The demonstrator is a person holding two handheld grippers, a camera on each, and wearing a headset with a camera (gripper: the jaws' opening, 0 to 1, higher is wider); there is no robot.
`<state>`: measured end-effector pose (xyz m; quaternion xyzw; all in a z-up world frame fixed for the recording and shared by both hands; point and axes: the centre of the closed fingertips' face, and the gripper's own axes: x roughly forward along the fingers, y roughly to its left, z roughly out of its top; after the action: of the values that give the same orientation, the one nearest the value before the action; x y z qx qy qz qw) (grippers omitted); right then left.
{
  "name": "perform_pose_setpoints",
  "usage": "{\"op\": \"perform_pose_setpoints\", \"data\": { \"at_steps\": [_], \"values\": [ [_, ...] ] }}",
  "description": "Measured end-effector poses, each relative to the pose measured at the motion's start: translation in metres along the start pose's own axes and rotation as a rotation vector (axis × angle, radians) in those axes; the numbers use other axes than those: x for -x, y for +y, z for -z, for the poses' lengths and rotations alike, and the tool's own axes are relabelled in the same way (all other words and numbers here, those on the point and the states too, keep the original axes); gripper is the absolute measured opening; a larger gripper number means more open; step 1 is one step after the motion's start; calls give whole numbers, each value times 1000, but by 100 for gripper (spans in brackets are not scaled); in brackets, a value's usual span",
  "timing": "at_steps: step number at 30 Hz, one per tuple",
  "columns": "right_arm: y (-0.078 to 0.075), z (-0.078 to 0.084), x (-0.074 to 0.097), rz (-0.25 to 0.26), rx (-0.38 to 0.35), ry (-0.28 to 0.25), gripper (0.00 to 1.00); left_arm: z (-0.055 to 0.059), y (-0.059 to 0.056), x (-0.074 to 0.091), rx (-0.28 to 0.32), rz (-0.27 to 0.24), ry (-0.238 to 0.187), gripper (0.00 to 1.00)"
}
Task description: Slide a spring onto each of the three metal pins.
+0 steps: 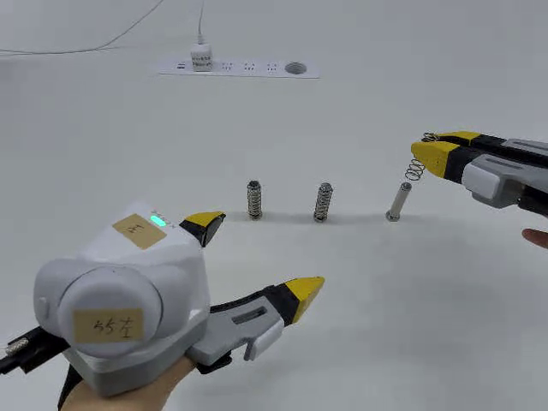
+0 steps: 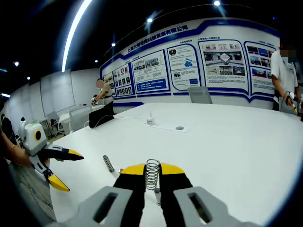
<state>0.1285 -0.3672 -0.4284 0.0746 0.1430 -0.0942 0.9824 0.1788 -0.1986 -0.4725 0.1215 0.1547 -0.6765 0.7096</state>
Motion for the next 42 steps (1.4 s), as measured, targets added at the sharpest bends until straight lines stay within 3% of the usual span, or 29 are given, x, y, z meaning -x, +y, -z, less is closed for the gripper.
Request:
{"op": "perform_pose_setpoints", "data": {
  "at_steps": [17,25,42],
  "values": [
    [-14,19,-8,38,-26,21,11,3,1,-2,8,-18,7,86],
    [-11,23,-10,31,-24,30,11,3,3,-3,13,-26,7,89],
    [0,28,-10,48,96,67,11,1,3,-3,10,-25,-3,88]
  ]
}}
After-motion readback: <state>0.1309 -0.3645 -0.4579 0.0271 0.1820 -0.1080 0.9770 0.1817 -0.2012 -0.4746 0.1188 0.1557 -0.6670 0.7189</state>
